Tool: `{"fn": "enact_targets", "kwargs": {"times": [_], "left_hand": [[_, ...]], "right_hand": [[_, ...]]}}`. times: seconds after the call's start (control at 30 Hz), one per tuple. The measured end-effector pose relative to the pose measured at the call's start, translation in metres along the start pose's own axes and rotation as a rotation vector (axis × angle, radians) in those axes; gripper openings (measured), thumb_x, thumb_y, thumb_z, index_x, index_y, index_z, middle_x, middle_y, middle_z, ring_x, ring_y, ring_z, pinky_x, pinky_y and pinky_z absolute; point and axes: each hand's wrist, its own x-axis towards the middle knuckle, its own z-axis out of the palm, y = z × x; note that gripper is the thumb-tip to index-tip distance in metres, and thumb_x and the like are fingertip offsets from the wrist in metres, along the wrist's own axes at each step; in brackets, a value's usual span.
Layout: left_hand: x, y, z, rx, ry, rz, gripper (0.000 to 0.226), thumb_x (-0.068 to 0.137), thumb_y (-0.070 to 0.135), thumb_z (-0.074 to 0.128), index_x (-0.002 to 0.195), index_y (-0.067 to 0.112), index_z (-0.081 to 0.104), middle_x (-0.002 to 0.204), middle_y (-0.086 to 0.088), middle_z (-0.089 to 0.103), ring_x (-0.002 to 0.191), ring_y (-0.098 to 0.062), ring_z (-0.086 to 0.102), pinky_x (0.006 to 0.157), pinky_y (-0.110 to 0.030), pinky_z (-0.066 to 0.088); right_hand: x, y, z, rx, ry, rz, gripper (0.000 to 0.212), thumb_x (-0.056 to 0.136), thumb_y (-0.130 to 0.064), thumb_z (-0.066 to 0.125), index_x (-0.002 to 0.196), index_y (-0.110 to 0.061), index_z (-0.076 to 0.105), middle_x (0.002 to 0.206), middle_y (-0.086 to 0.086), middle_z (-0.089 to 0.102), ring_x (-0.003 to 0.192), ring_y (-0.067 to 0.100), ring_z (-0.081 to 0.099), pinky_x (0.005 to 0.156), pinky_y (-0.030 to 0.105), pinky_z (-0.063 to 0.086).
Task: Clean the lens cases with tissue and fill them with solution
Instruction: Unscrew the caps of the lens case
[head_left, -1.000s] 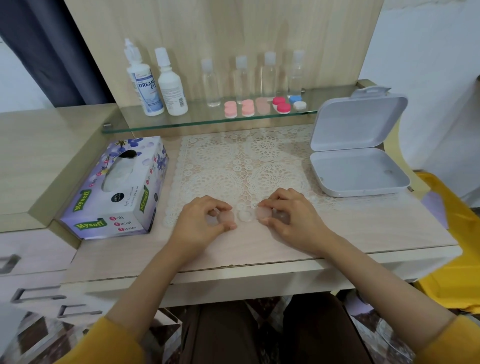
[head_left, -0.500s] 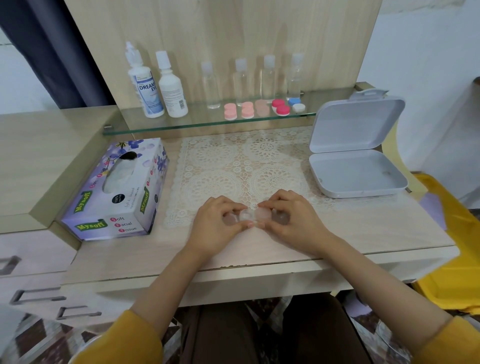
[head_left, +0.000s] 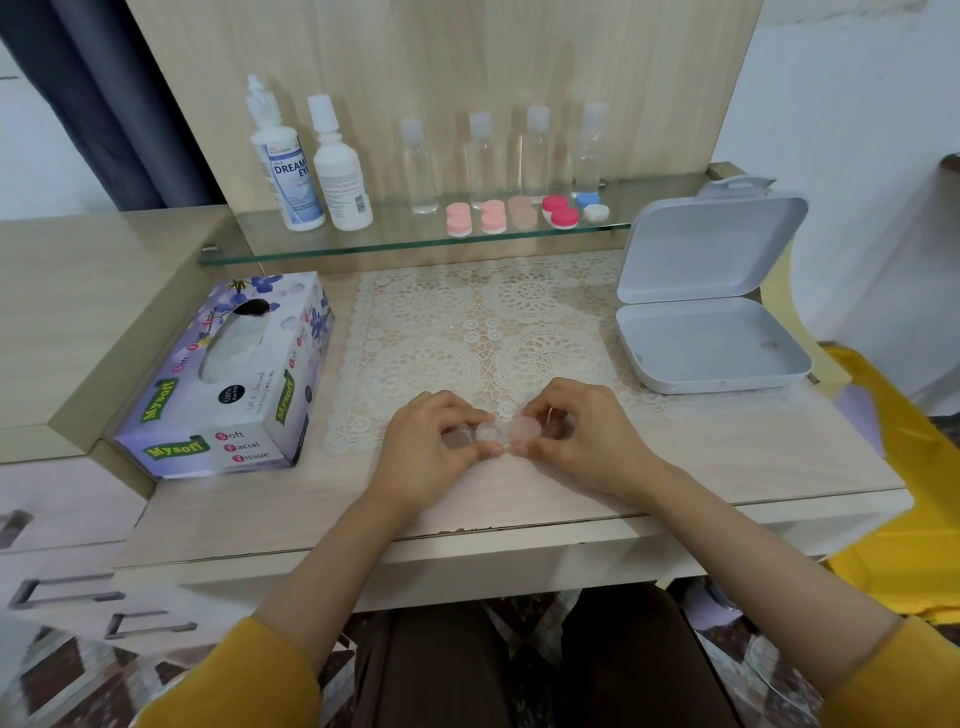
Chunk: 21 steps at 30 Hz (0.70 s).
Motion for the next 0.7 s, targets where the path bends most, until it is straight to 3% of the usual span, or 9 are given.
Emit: {"fn": "enact_targets", "kwargs": {"times": [0.23,0.43,0.53,0.7], "left_hand": [[-0.001,-0.001,0.002,0.101,0.057,0.079,0.049,0.059,0.065,0.053,0.085,0.029,0.074,0.083,0.018,0.064,0.084,-0.004,0.046,0.082,-0.029,0.026],[-0.001,-0.003,0.004,0.108,0.075,0.08,0.054,0.058,0.067,0.049,0.084,0.028,0.074,0.082,0.015,0.066,0.084,-0.006,0.047,0.082,-0.03,0.027],[0.0,-0.005,0.004,0.111,0.07,0.08,0.053,0.059,0.067,0.05,0.085,0.028,0.074,0.081,0.016,0.063,0.082,-0.006,0.046,0.082,-0.031,0.031],[-0.001,-0.004,0.004,0.11,0.063,0.08,0.049,0.058,0.065,0.057,0.086,0.028,0.074,0.081,0.019,0.06,0.083,-0.004,0.043,0.079,-0.027,0.025]], "right_hand": [[0.0,-0.002,-0.004,-0.004,-0.031,-0.044,0.016,0.068,-0.013,0.077,0.083,-0.009,0.071,0.081,0.0,0.063,0.07,0.012,0.055,0.067,0.019,0.043],[-0.001,-0.003,-0.007,-0.037,-0.121,-0.054,0.023,0.076,-0.009,0.07,0.099,-0.011,0.07,0.09,0.0,0.059,0.076,0.005,0.053,0.07,0.012,0.039],[0.0,-0.008,-0.004,-0.118,-0.059,0.005,0.024,0.071,-0.024,0.076,0.091,-0.013,0.068,0.084,0.0,0.06,0.076,0.011,0.054,0.065,0.015,0.038],[0.003,-0.012,-0.003,-0.123,-0.061,0.018,0.02,0.069,-0.021,0.077,0.081,-0.012,0.065,0.077,-0.006,0.057,0.069,0.008,0.05,0.06,0.016,0.039]]}}
